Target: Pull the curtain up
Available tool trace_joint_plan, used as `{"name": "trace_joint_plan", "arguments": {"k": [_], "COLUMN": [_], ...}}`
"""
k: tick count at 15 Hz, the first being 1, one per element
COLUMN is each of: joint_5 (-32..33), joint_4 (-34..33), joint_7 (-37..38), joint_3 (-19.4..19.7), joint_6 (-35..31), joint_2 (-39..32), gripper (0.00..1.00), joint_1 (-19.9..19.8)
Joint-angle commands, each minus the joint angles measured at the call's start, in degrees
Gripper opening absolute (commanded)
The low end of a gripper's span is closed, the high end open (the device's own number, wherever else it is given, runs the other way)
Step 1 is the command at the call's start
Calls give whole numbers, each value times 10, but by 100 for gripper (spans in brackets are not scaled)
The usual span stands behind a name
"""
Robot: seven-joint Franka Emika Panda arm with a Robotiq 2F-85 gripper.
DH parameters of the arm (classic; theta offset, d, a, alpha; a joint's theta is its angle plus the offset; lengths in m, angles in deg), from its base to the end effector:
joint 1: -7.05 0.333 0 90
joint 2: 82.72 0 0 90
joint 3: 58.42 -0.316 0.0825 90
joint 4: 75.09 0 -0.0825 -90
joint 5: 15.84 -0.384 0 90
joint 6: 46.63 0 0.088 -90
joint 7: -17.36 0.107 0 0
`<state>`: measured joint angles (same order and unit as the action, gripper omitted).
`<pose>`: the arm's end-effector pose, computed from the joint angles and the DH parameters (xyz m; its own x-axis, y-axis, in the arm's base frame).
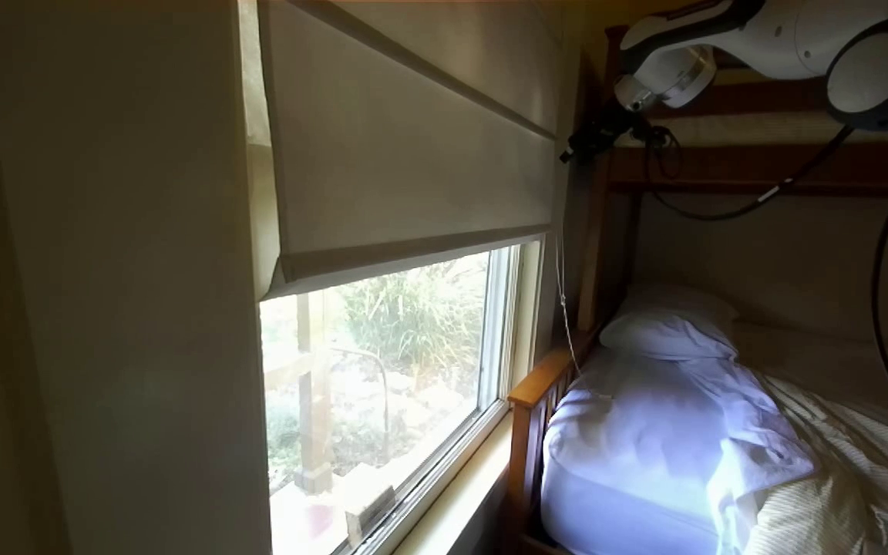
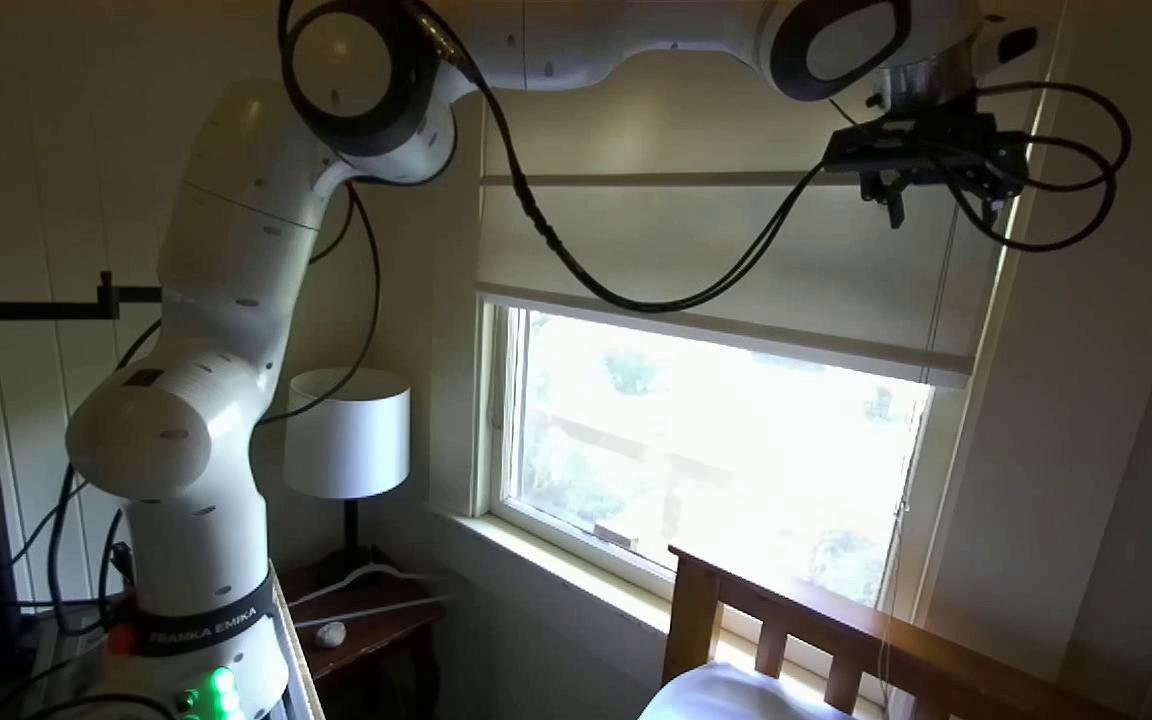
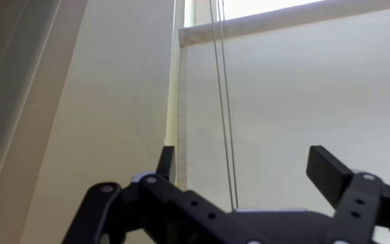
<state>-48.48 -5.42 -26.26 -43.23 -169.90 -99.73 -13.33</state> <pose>0.5864 -0.3487 0.6926 0.6980 0.0282 0.7156 0.0097 -0.9995 0.0299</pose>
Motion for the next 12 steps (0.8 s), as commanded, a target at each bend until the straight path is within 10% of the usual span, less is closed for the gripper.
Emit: {"name": "trace_joint_plan", "arguments": {"k": [1,8,9,12], "joint_5": [-44,-79,-81,-75], "joint_4": [-64,-121,-126,-136], "joint_7": [-39,-49,-49,-45], "joint_3": [-13,-17,-18,-19], "joint_6": [8,19,19,23], "joint_2": [-43,-88,-93,-101], "gripper": [100,97,74,63], "joint_1": [-18,-36,-38,-39]}}
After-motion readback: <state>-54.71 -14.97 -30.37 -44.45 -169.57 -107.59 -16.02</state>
